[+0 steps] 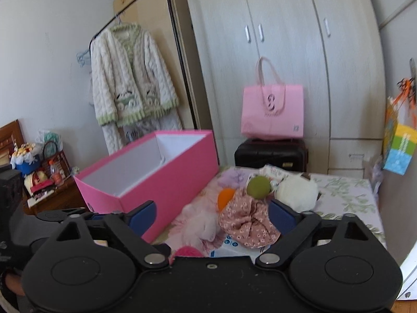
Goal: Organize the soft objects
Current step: 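Grasp the pink pompom with the left tool while the right tool grasps the floral scrunchie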
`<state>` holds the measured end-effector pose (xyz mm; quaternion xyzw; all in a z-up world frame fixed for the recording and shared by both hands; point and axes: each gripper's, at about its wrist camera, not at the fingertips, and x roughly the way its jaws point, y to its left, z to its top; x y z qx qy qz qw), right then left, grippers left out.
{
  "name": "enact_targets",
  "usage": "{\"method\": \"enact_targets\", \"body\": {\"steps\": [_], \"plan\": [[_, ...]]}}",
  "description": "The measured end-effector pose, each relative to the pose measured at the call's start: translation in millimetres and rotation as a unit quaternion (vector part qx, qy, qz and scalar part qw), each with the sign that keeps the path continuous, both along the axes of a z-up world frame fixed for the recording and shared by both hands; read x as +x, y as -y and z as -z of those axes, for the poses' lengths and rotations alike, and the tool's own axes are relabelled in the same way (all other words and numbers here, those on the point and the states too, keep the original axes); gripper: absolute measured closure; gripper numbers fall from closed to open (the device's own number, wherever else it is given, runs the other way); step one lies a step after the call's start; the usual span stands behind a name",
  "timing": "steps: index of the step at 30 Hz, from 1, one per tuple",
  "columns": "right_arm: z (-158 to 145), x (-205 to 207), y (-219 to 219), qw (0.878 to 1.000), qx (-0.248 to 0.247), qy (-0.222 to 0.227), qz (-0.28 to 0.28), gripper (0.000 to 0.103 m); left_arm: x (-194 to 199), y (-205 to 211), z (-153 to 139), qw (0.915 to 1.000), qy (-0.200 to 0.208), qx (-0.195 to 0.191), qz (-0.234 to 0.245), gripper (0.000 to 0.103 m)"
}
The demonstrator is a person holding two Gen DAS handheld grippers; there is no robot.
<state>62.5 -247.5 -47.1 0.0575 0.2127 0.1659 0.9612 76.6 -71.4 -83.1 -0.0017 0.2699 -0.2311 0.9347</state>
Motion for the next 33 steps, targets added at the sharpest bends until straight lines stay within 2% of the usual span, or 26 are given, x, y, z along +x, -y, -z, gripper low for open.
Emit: {"method": "enact_targets", "body": {"steps": [3, 8, 14, 18, 21, 23, 24, 26, 27, 29, 33], "plan": [[13.9, 17.4, 1.9, 1.0, -0.013, -0.004, -0.006, 0.017, 4.6, 9.5, 17.7, 0.9998, -0.009, 0.006, 0.017, 0.007], [32.1, 46.6, 8.0, 0.999, -0.031, -0.012, -0.019, 0.023, 13.7, 19.9, 42.3, 0.9995, -0.018, 0.019, 0.018, 0.024], [44.9, 72.6, 3.2, 0.997, -0.066, -0.001, -0.049, 0.024, 21.4, 23.5, 55.3, 0.9984, -0.042, 0.024, 0.028, 0.025], [51.6, 87.3, -0.2, 0.995, -0.088, -0.01, -0.044, 0.024, 24.2, 21.7, 56.3, 0.9984, -0.036, 0.039, 0.017, 0.049], [61.5, 95.7, -2.8, 0.994, -0.094, -0.034, -0.04, 0.026, 26.5, 20.4, 57.7, 0.9985, -0.034, 0.038, 0.017, 0.052], [69.6, 96.7, -3.2, 0.994, -0.093, -0.045, -0.039, 0.048, 27.0, 19.8, 58.0, 0.9987, -0.032, 0.036, 0.017, 0.053], [72.9, 96.9, -3.5, 0.994, -0.093, -0.049, -0.038, 0.051, 27.3, 19.9, 58.3, 0.9987, -0.031, 0.036, 0.018, 0.054], [74.4, 91.4, -3.9, 0.995, -0.086, -0.041, -0.035, 0.073, 27.5, 18.8, 57.4, 0.9987, -0.033, 0.033, 0.02, 0.055], [75.3, 88.4, -4.0, 0.995, -0.084, -0.035, -0.036, 0.078, 28.0, 17.9, 56.8, 0.9987, -0.035, 0.031, 0.021, 0.055], [73.6, 81.4, -7.2, 0.995, -0.095, -0.023, -0.028, 0.085, 29.5, 14.5, 54.6, 0.9985, -0.042, 0.024, 0.025, 0.055], [67.6, 68.4, -8.8, 0.995, -0.096, -0.012, -0.014, 0.086, 31.9, 5.6, 48.8, 0.9979, -0.056, 0.011, 0.032, 0.055]]}}
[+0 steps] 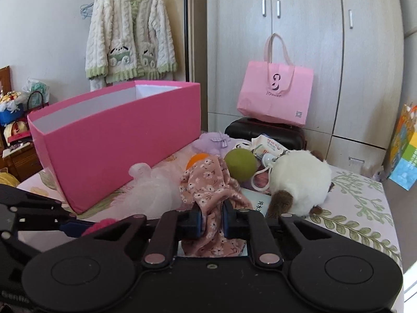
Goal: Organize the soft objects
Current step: 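Carry the pompom and scrunchie over the pink shoebox with both tools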
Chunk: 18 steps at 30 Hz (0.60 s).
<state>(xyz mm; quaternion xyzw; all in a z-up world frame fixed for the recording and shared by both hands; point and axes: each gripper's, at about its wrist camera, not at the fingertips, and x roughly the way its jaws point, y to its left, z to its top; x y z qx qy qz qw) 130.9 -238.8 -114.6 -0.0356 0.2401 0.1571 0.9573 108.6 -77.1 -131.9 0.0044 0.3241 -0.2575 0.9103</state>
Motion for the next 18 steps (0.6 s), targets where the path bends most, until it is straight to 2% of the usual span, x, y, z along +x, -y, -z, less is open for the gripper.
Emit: {"method": "enact_targets", "body": {"steps": [6, 11, 18], "plan": [[-5.6, -14.9, 3.5, 1.0, 0.018, -0.008, 0.021, 0.086, 0.9, -15.5, -11.0, 0.9999, -0.011, -0.012, 0.004, 0.055], [-9.2, -31.1, 1.0, 0.999, 0.023, -0.006, 0.031, 0.086, -5.1, -25.9, -21.8, 0.9999, -0.009, -0.005, 0.012, 0.055], [-14.7, -56.0, -2.6, 0.997, 0.043, -0.036, 0.043, 0.086, -16.1, -48.8, -29.4, 0.9987, -0.045, 0.007, 0.024, 0.055]]}}
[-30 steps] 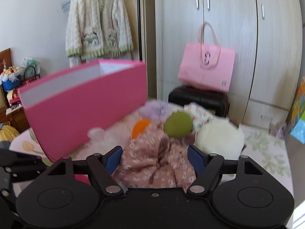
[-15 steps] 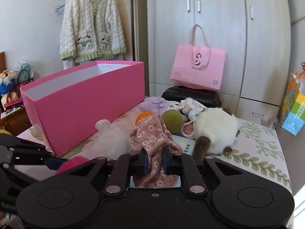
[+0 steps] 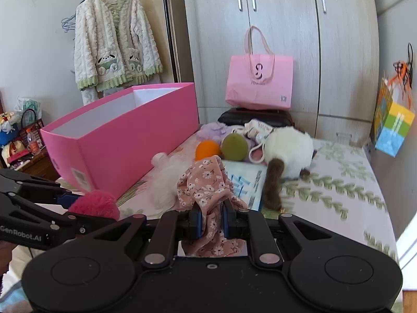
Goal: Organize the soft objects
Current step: 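Carry the pompom and scrunchie over the pink shoebox with both tools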
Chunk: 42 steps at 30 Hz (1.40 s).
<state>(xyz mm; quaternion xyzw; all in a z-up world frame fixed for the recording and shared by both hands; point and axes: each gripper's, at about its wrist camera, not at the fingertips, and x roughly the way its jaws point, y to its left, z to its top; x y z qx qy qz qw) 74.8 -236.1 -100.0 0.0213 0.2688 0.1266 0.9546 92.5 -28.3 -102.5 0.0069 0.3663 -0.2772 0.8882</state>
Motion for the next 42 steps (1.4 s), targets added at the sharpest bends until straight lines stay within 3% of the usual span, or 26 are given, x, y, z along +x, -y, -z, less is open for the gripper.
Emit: {"method": "enact_targets", "body": {"steps": [3, 11, 16, 23, 32, 38, 42], "plan": [[-4.9, -9.5, -4.7, 1.0, 0.01, -0.015, -0.004, 0.086, -4.0, -13.7, -4.0, 0.9998, -0.017, -0.001, 0.008, 0.055], [-21.8, -36.6, -37.3, 0.996, 0.011, -0.048, -0.068, 0.086, -20.5, -53.1, -26.5, 0.9996, -0.013, 0.021, -0.008, 0.055], [-34.6, -39.8, -61.0, 0.989, 0.018, -0.084, -0.12, 0.086, -25.4, -76.3, -49.8, 0.9993, -0.017, 0.032, -0.008, 0.055], [-63.4, -31.5, -86.4, 0.977, 0.04, -0.098, -0.183, 0.085, -21.3, -100.1, -79.4, 0.9988, -0.035, 0.033, 0.003, 0.055], [-113.9, 14.4, -105.3, 0.97, 0.051, -0.081, -0.225, 0.084, 14.6, -109.1, -128.4, 0.9993, 0.014, 0.033, -0.013, 0.055], [-138.5, 72.1, -113.8, 0.971, 0.038, -0.06, -0.227, 0.084, 65.6, -100.1, -147.4, 0.9975, 0.057, 0.014, -0.039, 0.055], [-148.1, 118.3, -111.8, 0.974, 0.039, -0.057, -0.218, 0.083, 111.5, -96.0, -149.9, 0.9974, 0.055, -0.014, -0.045, 0.055]]}}
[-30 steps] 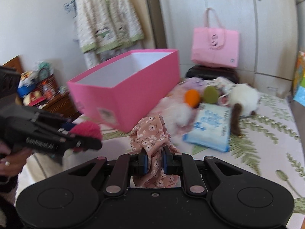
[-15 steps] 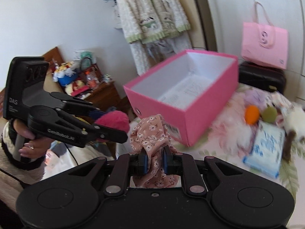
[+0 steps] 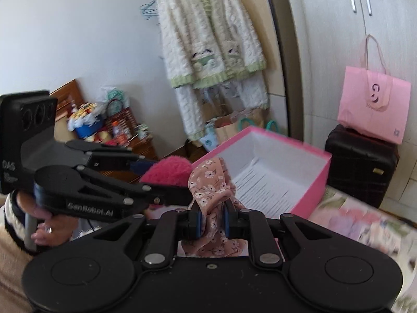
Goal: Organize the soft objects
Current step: 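Carry the pompom and scrunchie over the pink shoebox with both tools, then open both tools to drop the pompom and scrunchie into the shoebox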
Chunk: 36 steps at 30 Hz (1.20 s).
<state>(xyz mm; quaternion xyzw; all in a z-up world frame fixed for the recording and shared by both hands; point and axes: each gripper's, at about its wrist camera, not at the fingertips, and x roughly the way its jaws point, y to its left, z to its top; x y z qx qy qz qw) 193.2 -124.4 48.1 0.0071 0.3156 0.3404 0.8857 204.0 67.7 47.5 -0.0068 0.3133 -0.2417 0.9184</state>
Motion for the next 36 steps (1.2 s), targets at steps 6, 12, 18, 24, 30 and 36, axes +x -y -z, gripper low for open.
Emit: {"method": "enact_targets", "body": {"steps": [6, 12, 18, 24, 30, 36], "plan": [[6.9, 78.6, -4.1, 1.0, -0.016, -0.012, -0.01, 0.083, 82.1, -2.7, 12.2, 0.9986, -0.039, -0.024, -0.029, 0.055], [45.3, 149.1, -20.9, 0.996, -0.082, -0.015, -0.017, 0.084, 160.9, 11.4, 58.4, 0.9939, -0.095, -0.009, -0.056, 0.055], [78.6, 173.7, -43.7, 0.985, -0.17, -0.007, -0.041, 0.084, 194.1, 25.5, 95.2, 0.9902, -0.121, 0.029, -0.063, 0.055], [91.5, 180.3, -57.8, 0.971, -0.23, -0.001, -0.071, 0.081, 199.8, 21.0, 107.2, 0.9858, -0.141, 0.023, -0.088, 0.05], [84.8, 164.9, -56.5, 0.963, -0.256, 0.059, -0.052, 0.043, 182.1, 16.5, 89.2, 0.989, -0.095, 0.054, -0.1, 0.031], [52.2, 126.8, -12.7, 0.987, -0.153, 0.049, -0.018, 0.043, 136.3, 12.1, 53.6, 0.9924, -0.032, 0.08, -0.089, 0.03]]}}
